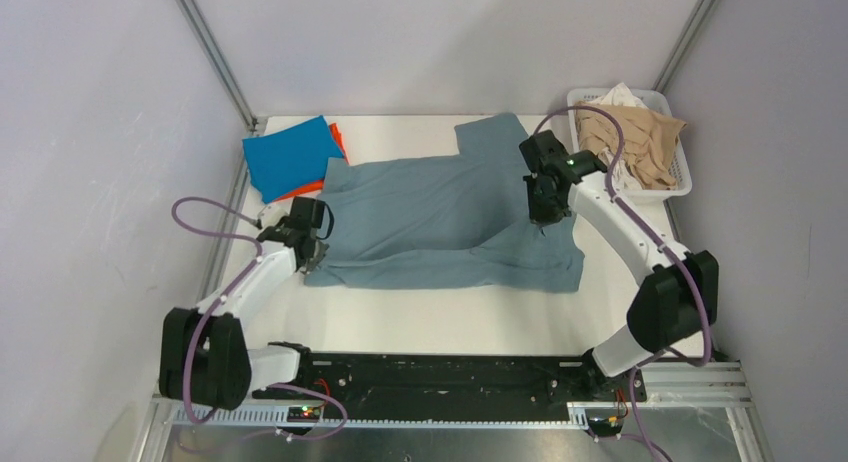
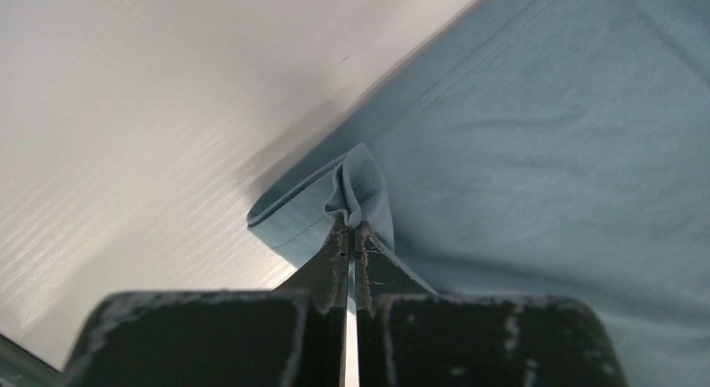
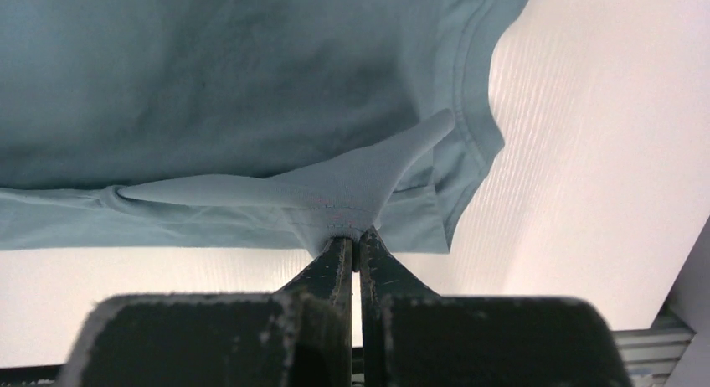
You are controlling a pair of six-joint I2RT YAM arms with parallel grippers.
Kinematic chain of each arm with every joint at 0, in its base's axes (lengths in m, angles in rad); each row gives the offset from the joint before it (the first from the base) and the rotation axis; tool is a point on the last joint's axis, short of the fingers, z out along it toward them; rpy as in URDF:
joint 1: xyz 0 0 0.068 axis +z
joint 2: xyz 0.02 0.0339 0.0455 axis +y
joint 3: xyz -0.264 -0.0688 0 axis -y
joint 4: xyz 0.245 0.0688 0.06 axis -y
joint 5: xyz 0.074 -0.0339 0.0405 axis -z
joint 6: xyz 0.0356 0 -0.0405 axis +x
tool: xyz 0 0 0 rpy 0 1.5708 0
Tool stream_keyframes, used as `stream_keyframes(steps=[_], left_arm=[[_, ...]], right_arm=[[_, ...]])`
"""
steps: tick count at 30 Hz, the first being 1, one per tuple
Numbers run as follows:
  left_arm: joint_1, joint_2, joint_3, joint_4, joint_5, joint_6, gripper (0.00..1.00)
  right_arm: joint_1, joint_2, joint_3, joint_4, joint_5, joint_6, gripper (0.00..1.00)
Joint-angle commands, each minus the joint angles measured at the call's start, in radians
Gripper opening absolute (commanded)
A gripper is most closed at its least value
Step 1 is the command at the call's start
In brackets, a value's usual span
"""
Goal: Fold and stack the t-shirts
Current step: Fold the flattened tshirt in 1/3 of the way
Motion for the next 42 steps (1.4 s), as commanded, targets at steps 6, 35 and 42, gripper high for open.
stream_keyframes(steps=[6, 35, 42], left_arm=[[0.039, 0.176, 0.119, 0.049, -0.072, 0.069, 0.00], [0.013, -0.042, 0.005, 0.159, 0.344, 0.319, 1.00], [0.015, 0.082, -0.006, 0.215, 0.305, 0.328, 1.00]], right_arm=[[-0.052, 0.250, 0.230, 0.044, 0.022, -0.123, 0.00], [-0.060, -0.056, -0.415, 0.680, -0.481, 0.209, 1.00], [-0.059, 0.075, -0.399, 0.803, -0.491, 0.237, 1.00]])
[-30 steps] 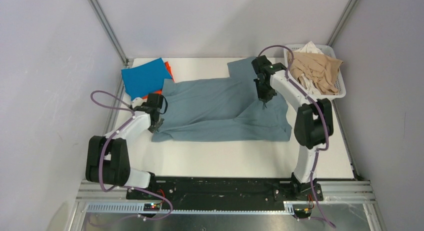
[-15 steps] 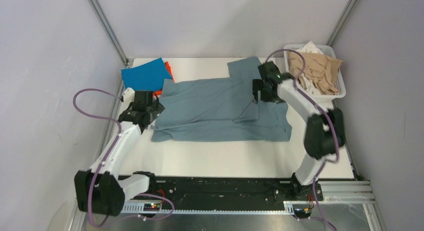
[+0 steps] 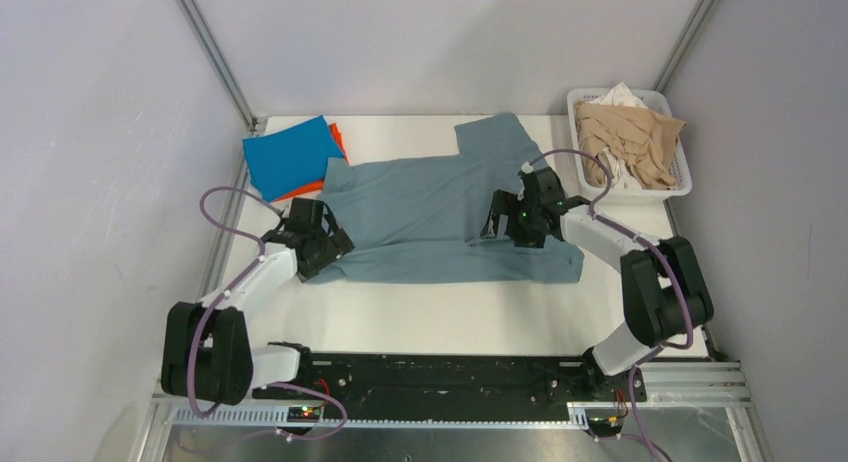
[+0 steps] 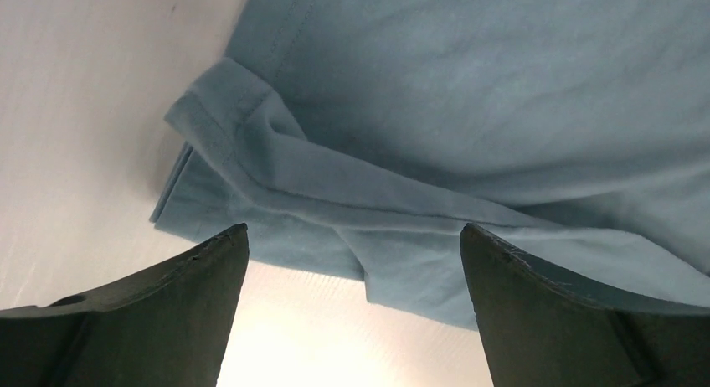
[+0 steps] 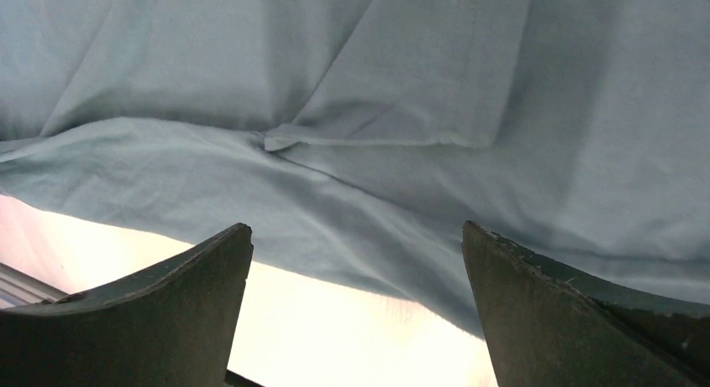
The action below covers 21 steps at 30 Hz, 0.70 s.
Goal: Fold and stack the t-shirts
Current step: Fold the flattened tshirt in 1/3 of the way
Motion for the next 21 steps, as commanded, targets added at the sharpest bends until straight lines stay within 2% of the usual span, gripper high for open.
stream_keyframes(steps=[1, 4, 9, 16, 21], left_arm=[[0.000, 0.053, 0.017, 0.081, -0.012, 0.030, 1.00], [0.008, 0.085, 0.027, 0.090, -0.057, 0.032, 1.00], [0.031, 0.128, 0.023, 0.097, -0.064, 0.035, 1.00], [0.041, 0.158, 0.009, 0.108, -0.092, 0.034, 1.00], [0.054, 0.148, -0.001, 0.106, -0.095, 0.049, 1.00]], right_arm=[[-0.005, 0.077, 0.027, 0.171, -0.065, 0.038, 1.00], [-0.003, 0.156, 0.087, 0.197, -0.073, 0.042, 0.99], [0.011, 0.311, 0.220, 0.247, -0.002, 0.061, 0.99], [0.030, 0.437, 0.431, 0.514, 0.071, 0.100, 0.99], [0.034, 0.491, 0.602, 0.420, 0.027, 0.065, 0.99]])
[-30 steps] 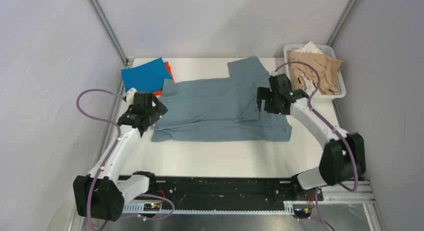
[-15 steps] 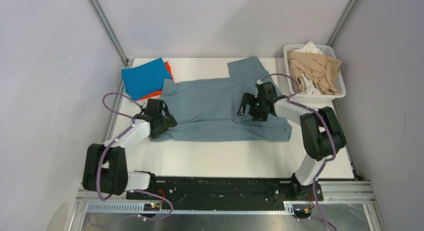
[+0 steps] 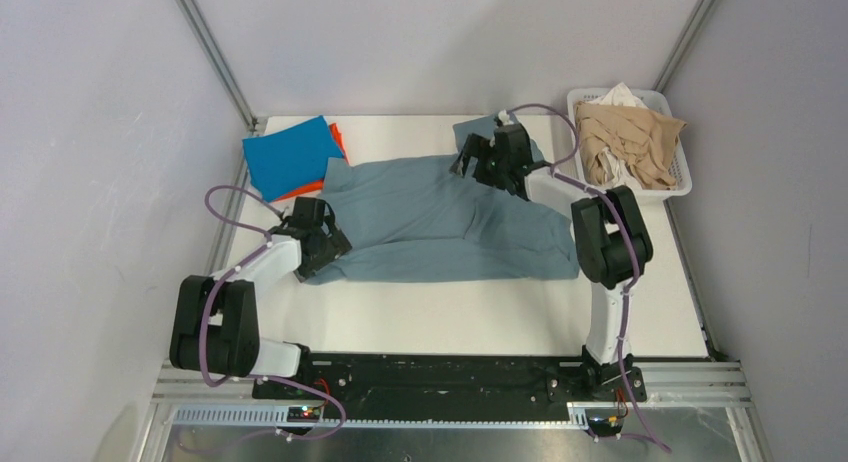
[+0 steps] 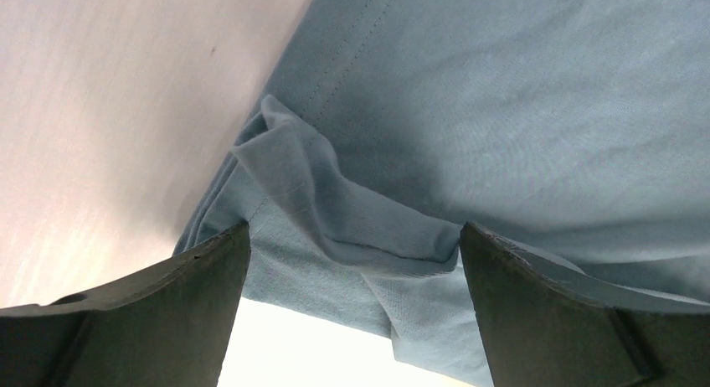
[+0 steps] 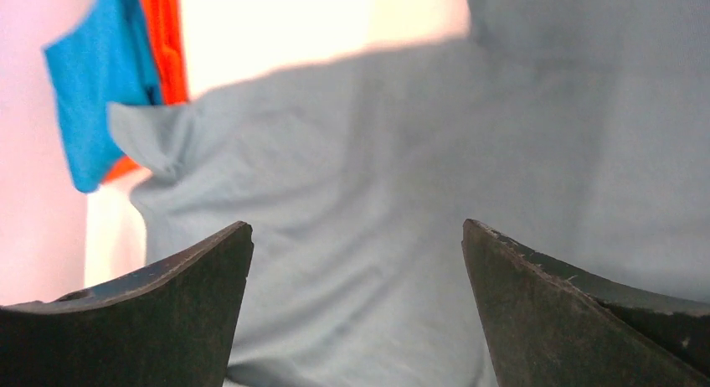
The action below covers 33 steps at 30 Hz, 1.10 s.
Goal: Fold and stack the t-shirts
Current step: Fold the flattened tshirt in 1/3 of the way
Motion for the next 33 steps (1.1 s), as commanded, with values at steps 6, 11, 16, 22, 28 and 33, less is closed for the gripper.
stream_keyframes(steps=[6, 11, 16, 22, 28, 33], left_arm=[[0.027, -0.018, -0.007, 0.016, -0.014, 0.041, 1.00], [0.028, -0.022, -0.013, 0.017, 0.003, 0.045, 1.00], [0.029, -0.013, -0.011, 0.016, 0.001, 0.049, 1.00], [0.045, -0.036, -0.045, -0.009, -0.004, 0.053, 1.00], [0.056, -0.109, -0.091, -0.085, -0.066, 0.021, 1.00], [0.057, -0.131, -0.111, -0.127, -0.075, -0.022, 1.00]], right_arm=[[-0.006, -0.267, -0.151, -0.164, 0.026, -0.049, 0.99], [-0.044, -0.478, -0.467, -0.254, 0.071, -0.018, 0.99], [-0.131, -0.576, -0.667, -0.172, -0.019, 0.012, 1.00], [-0.201, -0.591, -0.795, -0.163, -0.048, 0.028, 0.99], [-0.238, -0.685, -0.905, -0.184, -0.016, 0.041, 1.00], [-0.299, -0.768, -0.982, -0.282, 0.029, 0.039, 1.00]])
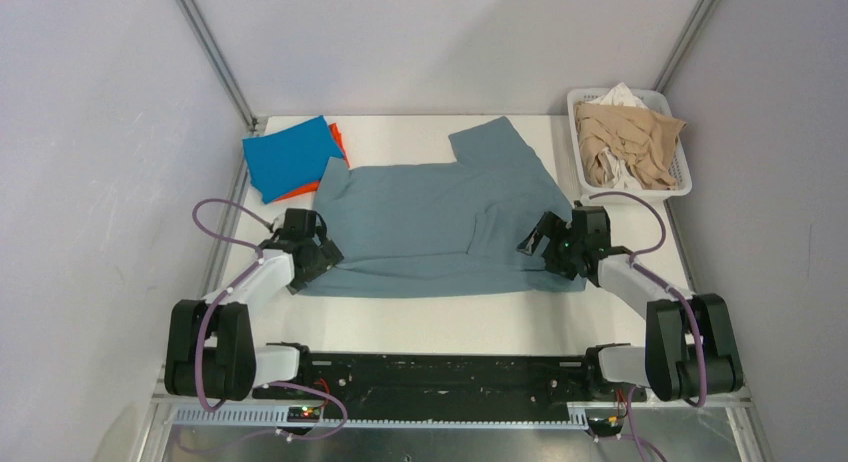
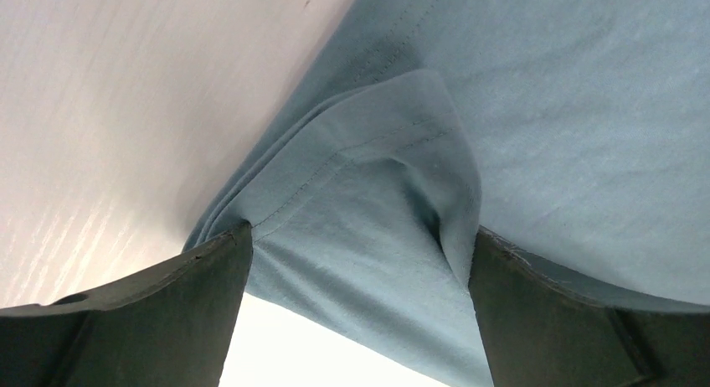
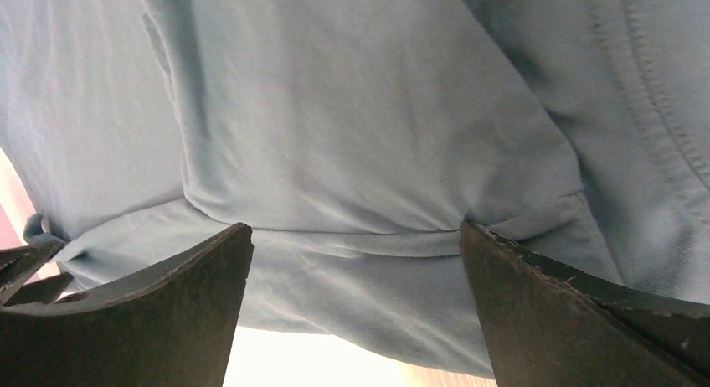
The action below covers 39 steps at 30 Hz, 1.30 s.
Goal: Fold and stack the t-shirts
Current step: Fold the flattened tshirt in 1/3 of the way
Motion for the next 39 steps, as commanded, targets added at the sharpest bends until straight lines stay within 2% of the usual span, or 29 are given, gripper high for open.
stream_keyframes(steps=[1, 5, 9, 14, 18, 23, 28, 32, 35, 39], left_arm=[[0.014, -0.029, -0.037, -0.099, -0.048, -0.052, 1.00], [0.013, -0.121, -0.108, -0.119, -0.027, -0.115, 1.00], [0.006, -0.278, -0.205, -0.134, 0.026, -0.191, 1.00], [-0.002, -0.473, -0.289, -0.191, 0.024, -0.253, 1.00], [-0.036, -0.568, -0.279, -0.247, 0.017, -0.288, 1.00], [-0.089, -0.638, -0.185, -0.324, -0.039, -0.302, 1.00], [-0.109, -0.640, -0.035, -0.354, -0.117, -0.263, 1.00], [-0.109, -0.538, 0.075, -0.351, -0.136, -0.203, 1.00], [-0.111, -0.443, 0.138, -0.321, -0.110, -0.145, 1.00], [-0.113, -0.343, 0.152, -0.231, -0.053, -0.109, 1.00]], right_arm=[[-0.050, -0.063, -0.085, -0.179, 0.081, -0.011, 1.00], [-0.053, -0.150, -0.139, -0.220, 0.062, -0.014, 0.99], [-0.053, -0.253, -0.187, -0.291, 0.054, 0.013, 0.99], [-0.048, -0.458, -0.248, -0.408, 0.036, 0.096, 0.99], [-0.015, -0.609, -0.233, -0.534, 0.131, 0.148, 1.00], [0.009, -0.714, -0.145, -0.554, 0.160, 0.115, 0.99], [0.065, -0.682, 0.001, -0.559, 0.270, 0.051, 1.00], [0.136, -0.580, 0.061, -0.479, 0.241, 0.019, 0.99], [0.277, -0.422, 0.099, -0.386, 0.257, 0.014, 1.00], [0.366, -0.207, 0.162, -0.279, 0.306, 0.023, 0.99]])
